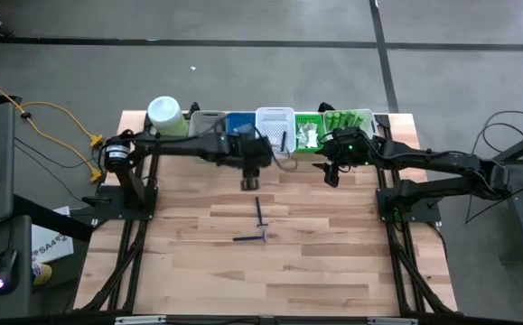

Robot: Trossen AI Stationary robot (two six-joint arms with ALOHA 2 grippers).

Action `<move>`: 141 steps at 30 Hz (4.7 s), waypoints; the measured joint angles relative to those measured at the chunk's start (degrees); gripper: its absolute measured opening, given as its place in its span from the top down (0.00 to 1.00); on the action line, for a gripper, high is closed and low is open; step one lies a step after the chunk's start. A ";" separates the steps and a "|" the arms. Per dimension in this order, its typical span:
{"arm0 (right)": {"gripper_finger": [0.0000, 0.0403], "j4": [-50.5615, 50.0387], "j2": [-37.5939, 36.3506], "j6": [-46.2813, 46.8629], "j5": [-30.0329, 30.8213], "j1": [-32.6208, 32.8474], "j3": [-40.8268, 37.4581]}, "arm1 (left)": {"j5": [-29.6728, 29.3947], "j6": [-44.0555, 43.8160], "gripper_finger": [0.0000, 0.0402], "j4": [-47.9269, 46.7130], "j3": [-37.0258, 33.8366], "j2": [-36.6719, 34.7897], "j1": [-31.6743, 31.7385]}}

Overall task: Pick & Place Travel size toiletries
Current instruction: Put the top blue razor into the left white bin

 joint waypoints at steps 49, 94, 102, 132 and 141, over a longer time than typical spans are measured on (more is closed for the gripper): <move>0.52 -0.26 0.00 -0.44 -0.17 -0.01 0.00 | 19.90 56.67 0.62 6.69 -0.94 17.13 -11.94; 0.52 0.07 0.00 1.09 -1.68 0.01 0.00 | 23.13 29.99 0.94 8.23 -0.10 18.85 -9.42; 0.52 0.06 0.00 3.00 3.77 0.00 0.00 | 7.31 30.31 0.95 2.63 4.64 15.29 -8.68; 0.52 -0.33 -7.76 4.52 18.09 -0.01 0.00 | 9.15 -10.70 0.95 10.15 19.87 17.66 17.15; 0.52 -0.41 -7.76 4.52 17.58 -0.01 0.00 | 8.93 -12.35 0.76 9.83 19.87 19.10 17.28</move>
